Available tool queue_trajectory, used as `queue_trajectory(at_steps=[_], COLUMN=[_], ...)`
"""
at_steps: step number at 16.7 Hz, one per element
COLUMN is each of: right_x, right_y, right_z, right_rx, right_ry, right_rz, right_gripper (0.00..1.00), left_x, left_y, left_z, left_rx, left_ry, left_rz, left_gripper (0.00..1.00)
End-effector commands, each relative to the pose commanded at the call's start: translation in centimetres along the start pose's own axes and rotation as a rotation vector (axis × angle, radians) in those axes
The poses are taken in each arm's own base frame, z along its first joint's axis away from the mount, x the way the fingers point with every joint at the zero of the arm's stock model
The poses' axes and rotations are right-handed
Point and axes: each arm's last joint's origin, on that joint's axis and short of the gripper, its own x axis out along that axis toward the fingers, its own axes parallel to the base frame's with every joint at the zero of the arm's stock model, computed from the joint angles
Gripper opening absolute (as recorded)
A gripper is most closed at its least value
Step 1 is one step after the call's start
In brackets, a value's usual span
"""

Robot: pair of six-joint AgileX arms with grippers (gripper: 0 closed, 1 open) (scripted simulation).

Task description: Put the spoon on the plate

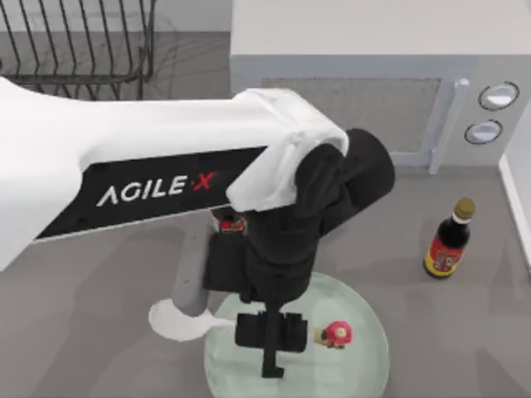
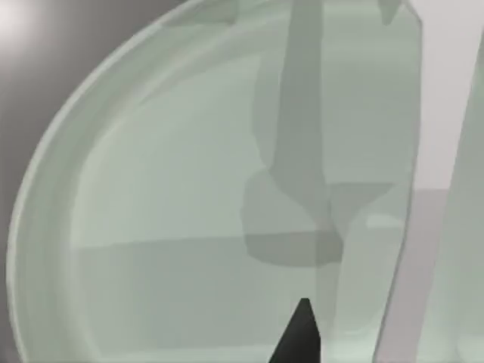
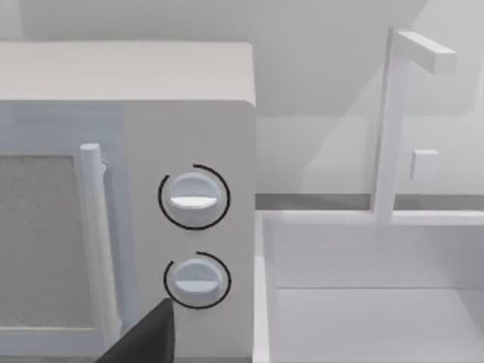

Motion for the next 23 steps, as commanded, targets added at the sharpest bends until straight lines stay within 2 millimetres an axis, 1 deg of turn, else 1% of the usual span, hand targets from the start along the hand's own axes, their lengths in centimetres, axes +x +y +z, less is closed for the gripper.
queue_trajectory(at_steps=[4, 9, 12, 15, 23], right_x=[0.0, 0.0, 0.0, 0.0, 0.0], right_y=[0.0, 0.0, 0.0, 0.0, 0.0], right_z=[0.0, 0.0, 0.0, 0.0, 0.0], right_rx=[0.000, 0.000, 0.000, 0.000, 0.000], right_ry=[0.000, 0.000, 0.000, 0.000, 0.000], right_rz=[0.000, 0.000, 0.000, 0.000, 0.000], right_gripper=[1.00, 1.00, 1.00, 1.00, 1.00], left_x=[-0.5, -0.5, -0.4, -0.6, -2.1], left_y=[0.9, 1.0, 0.9, 0.7, -0.4], left_z=[-1.4, -1.5, -1.4, -1.9, -3.5], left_rx=[-0.099, -0.105, -0.107, -0.106, -0.113], left_ry=[0.027, 0.029, 0.027, 0.047, 0.160], left_rz=[-0.038, -0.040, -0.039, -0.073, -0.233], left_gripper=[0.00, 0.00, 0.00, 0.00, 0.00])
